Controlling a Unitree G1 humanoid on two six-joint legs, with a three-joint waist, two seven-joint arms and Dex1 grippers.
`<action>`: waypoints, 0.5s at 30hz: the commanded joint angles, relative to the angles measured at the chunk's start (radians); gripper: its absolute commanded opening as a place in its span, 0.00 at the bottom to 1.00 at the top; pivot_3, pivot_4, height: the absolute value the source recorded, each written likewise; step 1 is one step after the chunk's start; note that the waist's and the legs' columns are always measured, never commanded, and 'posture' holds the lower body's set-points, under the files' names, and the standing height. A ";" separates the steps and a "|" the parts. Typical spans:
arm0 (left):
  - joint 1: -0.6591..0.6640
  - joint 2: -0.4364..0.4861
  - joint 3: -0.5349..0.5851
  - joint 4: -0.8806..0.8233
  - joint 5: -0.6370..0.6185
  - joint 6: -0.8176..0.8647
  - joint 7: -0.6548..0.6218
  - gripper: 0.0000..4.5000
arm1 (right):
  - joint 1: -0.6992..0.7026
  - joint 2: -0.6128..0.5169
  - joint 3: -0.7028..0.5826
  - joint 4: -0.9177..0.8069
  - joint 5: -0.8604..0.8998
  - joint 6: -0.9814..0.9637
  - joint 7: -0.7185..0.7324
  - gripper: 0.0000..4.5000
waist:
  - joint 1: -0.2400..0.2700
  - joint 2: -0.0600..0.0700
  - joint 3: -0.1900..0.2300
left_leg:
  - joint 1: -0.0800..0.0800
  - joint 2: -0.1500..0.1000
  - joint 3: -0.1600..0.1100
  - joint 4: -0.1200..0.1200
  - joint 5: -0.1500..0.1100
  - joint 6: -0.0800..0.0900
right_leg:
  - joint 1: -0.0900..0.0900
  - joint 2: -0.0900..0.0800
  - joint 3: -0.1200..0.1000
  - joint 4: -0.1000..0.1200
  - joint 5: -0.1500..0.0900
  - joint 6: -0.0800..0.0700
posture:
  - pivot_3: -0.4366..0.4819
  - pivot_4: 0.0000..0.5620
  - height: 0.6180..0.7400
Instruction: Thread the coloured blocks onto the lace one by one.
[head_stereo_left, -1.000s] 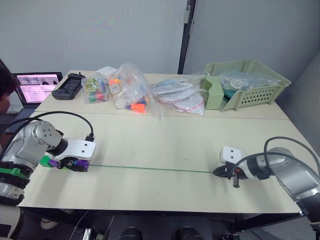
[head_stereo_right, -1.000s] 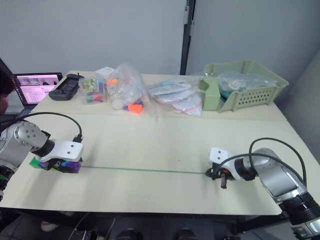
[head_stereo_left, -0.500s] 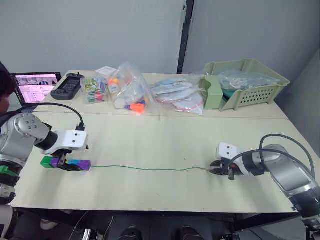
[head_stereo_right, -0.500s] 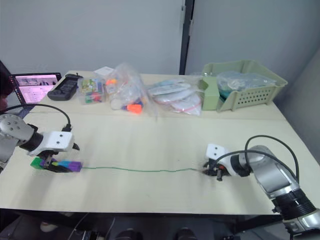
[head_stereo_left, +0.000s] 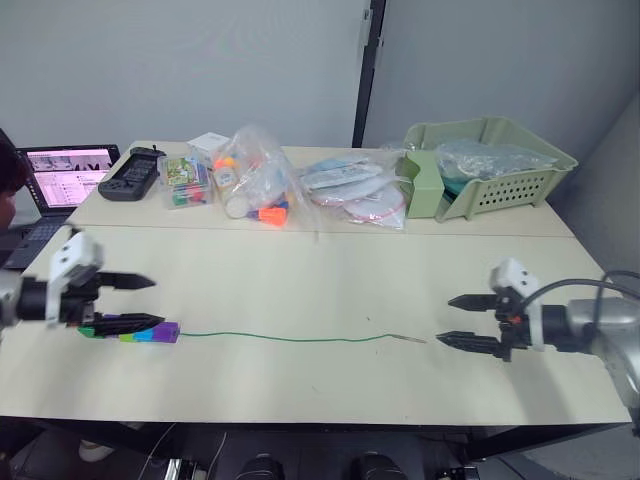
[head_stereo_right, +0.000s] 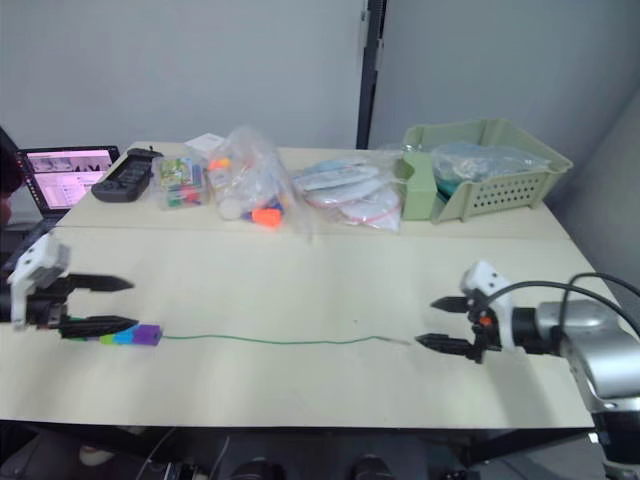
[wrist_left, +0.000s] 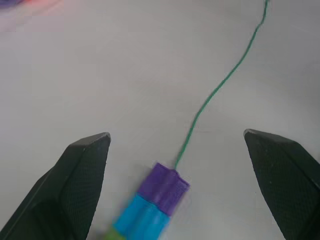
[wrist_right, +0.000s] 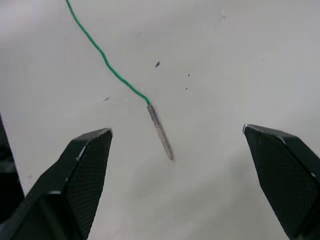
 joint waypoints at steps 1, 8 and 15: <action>0.102 -0.015 0.153 -0.030 -0.063 0.044 0.061 1.00 | 0.028 0.021 -0.111 -0.019 0.071 -0.025 -0.016 0.99 | 0.002 0.000 0.000 | 0.000 0.000 0.000 0.000 0.000 0.000 | 0.000 0.000 0.000 -0.001 0.000 0.000 | 0.48 0.27 0.94; 0.268 -0.167 0.266 -0.094 0.016 -0.142 0.344 1.00 | 0.151 0.055 -0.168 0.050 0.025 -0.185 -0.040 0.99 | 0.023 -0.001 0.000 | 0.004 -0.001 0.002 0.001 0.000 0.000 | 0.004 -0.003 0.000 -0.001 0.000 0.000 | 0.48 0.27 0.94; 0.298 -0.210 0.275 -0.072 -0.003 -0.183 0.385 1.00 | 0.210 0.130 -0.193 0.111 -0.005 -0.324 -0.120 0.99 | 0.021 -0.003 0.000 | 0.004 -0.001 0.003 0.000 0.000 -0.001 | 0.003 -0.003 0.000 -0.001 0.000 -0.001 | 0.48 0.27 0.94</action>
